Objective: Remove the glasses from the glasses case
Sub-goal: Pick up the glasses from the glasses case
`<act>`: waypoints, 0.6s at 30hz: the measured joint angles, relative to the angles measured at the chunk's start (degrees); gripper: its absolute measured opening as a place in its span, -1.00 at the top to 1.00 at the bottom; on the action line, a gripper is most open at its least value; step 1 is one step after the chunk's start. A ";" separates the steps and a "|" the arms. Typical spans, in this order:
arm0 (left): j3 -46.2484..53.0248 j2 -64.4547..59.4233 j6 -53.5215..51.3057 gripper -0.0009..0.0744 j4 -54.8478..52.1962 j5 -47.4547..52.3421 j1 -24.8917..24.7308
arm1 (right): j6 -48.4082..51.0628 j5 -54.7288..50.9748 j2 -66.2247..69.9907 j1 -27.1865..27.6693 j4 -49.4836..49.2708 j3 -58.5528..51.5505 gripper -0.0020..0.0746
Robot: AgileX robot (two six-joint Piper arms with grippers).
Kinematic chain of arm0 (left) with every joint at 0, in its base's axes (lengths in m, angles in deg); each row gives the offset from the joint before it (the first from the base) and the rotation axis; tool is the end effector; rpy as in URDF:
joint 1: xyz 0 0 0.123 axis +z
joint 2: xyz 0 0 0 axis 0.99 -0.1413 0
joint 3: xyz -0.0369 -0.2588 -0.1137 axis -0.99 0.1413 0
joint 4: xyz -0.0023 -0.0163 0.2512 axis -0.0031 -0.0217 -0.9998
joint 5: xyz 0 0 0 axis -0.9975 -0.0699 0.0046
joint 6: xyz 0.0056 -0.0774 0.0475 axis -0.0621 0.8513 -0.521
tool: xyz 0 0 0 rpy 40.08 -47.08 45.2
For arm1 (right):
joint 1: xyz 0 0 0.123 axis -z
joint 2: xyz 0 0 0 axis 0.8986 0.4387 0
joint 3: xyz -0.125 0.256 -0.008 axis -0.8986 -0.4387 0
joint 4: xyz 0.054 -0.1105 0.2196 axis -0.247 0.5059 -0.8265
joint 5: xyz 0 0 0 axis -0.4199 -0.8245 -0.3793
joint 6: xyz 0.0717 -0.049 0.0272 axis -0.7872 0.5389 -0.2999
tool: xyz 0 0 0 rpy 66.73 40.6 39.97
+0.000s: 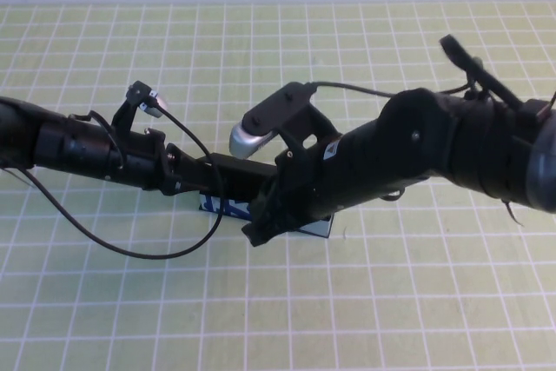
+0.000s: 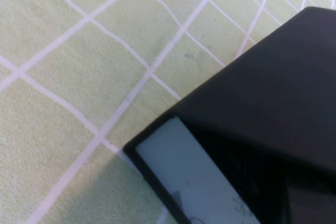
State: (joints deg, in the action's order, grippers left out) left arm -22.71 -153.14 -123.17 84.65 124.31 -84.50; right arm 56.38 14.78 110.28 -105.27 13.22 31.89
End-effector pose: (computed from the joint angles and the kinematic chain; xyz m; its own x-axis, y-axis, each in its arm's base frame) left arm 0.3925 -0.0965 0.1477 -0.5844 0.3456 -0.7341 0.8050 0.3606 -0.4711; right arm 0.2777 0.2732 0.2500 -0.4711 -0.5704 -0.6728 -0.8221 0.5603 0.1006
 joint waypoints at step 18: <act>-0.08 0.00 2.12 0.99 -1.96 1.82 0.00 | -21.98 3.90 8.48 4.76 16.01 8.82 0.99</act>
State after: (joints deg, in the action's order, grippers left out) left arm -22.80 -153.14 -121.04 82.69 126.13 -84.50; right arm 34.40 18.67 118.77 -100.51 29.23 40.72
